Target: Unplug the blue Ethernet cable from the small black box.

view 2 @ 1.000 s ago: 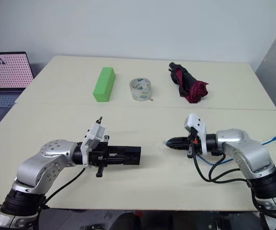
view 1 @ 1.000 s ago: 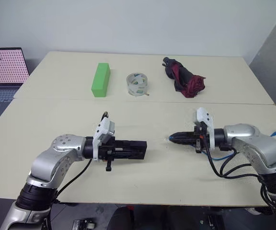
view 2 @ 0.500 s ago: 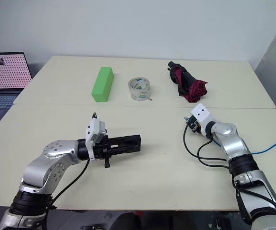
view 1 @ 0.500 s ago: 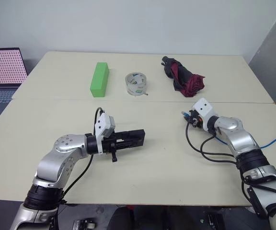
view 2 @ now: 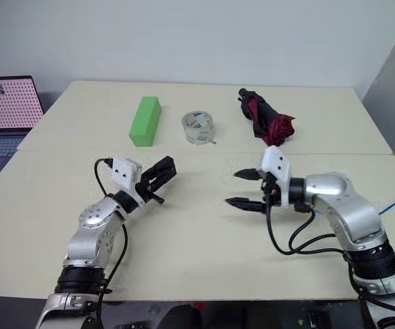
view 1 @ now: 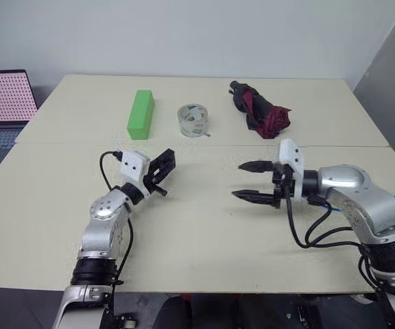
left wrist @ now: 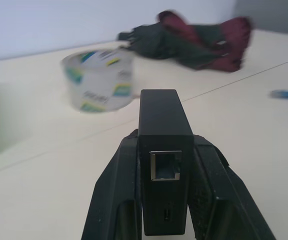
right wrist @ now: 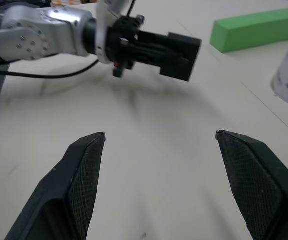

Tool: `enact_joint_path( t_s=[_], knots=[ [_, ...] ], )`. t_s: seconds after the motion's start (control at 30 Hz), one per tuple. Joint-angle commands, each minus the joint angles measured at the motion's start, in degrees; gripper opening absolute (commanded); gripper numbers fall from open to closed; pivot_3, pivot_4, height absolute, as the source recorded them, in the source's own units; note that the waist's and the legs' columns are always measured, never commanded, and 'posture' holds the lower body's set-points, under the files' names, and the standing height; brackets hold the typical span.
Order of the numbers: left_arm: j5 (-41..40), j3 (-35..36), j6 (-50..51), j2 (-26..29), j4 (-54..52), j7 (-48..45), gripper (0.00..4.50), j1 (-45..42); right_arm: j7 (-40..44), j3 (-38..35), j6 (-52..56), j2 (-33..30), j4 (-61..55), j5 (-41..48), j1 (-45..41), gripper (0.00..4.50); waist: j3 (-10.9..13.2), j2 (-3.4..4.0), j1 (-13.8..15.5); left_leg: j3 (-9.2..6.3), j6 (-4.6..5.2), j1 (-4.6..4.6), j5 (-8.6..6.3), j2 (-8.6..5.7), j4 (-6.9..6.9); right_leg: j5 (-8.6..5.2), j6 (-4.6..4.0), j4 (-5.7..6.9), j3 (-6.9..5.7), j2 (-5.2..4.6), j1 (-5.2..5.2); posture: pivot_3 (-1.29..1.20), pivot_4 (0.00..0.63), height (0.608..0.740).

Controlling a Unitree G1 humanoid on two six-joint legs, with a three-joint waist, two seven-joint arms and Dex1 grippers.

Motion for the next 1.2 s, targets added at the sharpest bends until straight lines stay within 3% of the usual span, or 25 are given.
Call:
enact_joint_path(
  t_s=[0.03,0.1,0.27,0.3,0.43,0.7,0.8,1.0,1.2],
  knots=[
    [0.21,2.11,-4.09,-0.92,2.92,2.08,0.79,-1.71,-1.47,0.08,0.26,0.4,-1.33,-0.76,-1.05,3.75,0.0,-0.01,0.21,0.01,0.0,-0.01,0.0,-0.01,0.0,0.0,0.0,-0.01,0.01,-0.02,-0.01,0.0,0.15,0.74],
    [0.52,2.04,-4.52,-1.23,4.68,2.45,1.51,-1.8,-1.68,0.41,0.05,0.58,-0.83,-1.12,-1.09,3.81,-0.01,-0.04,0.35,0.0,-0.01,-0.04,0.0,-0.04,0.02,0.0,0.0,-0.04,-0.04,-0.07,-0.01,0.0,0.15,0.74],
    [-0.8,2.02,-3.09,-0.93,4.11,0.91,2.52,0.57,-2.25,0.54,0.08,0.72,-0.61,-1.85,-0.6,3.81,-0.02,-0.04,0.1,0.0,-0.01,-0.02,0.0,-0.03,0.02,0.0,0.0,-0.01,-0.03,-0.07,-0.01,0.0,0.15,0.74],
    [-0.59,2.06,-2.63,-0.4,2.47,0.95,2.58,2.13,-2.41,0.54,0.22,0.76,-0.84,-1.92,-0.11,3.81,-0.02,-0.04,-0.02,0.0,-0.01,-0.02,0.0,-0.03,0.01,0.0,0.0,-0.01,-0.03,-0.07,-0.01,0.0,0.15,0.74],
    [-0.19,2.1,0.58,1.31,-4.51,1.04,3.53,7.43,-3.33,0.17,0.27,1.08,-1.07,-2.25,1.32,3.81,-0.02,-0.03,-0.18,0.0,-0.01,-0.01,0.0,0.01,-0.04,0.0,0.0,-0.01,-0.03,-0.04,-0.02,0.0,0.15,0.74],
    [-0.54,2.5,12.17,8.19,-22.36,0.19,3.53,18.45,-5.3,-4.73,0.89,-0.71,-2.65,-1.02,6.13,3.81,-0.02,-0.04,-0.01,-0.05,0.01,-0.01,-0.01,0.0,-0.05,0.0,0.0,-0.01,-0.05,-0.05,0.0,0.0,0.15,0.74],
    [-2.02,3.36,17.8,13.34,-27.68,-3.04,3.53,20.38,-5.47,-9.29,0.98,-3.05,-2.74,-0.15,8.56,3.81,-0.02,-0.04,0.06,-0.07,0.16,-0.01,-0.09,-0.01,-0.04,0.0,0.0,-0.05,-0.05,-0.06,0.05,0.0,0.15,0.74],
    [-9.14,8.49,25.56,23.72,-34.43,-11.62,3.53,19.95,-4.3,-19.51,1.85,-7.98,-2.93,3.43,14.76,3.81,0.0,-0.03,0.05,-0.09,0.19,0.03,-0.11,-0.01,-0.07,0.0,0.0,-0.09,-0.07,-0.05,0.09,0.0,0.15,0.74],
    [-11.63,10.08,28.49,27.39,-34.97,-14.88,3.53,17.91,-3.67,-21.91,2.14,-10.69,-3.57,4.32,18.22,3.81,0.02,0.01,0.0,-0.11,0.21,0.12,-0.12,-0.01,-0.11,0.0,0.0,-0.12,-0.09,-0.02,0.2,0.0,0.15,0.74]
  ],
)
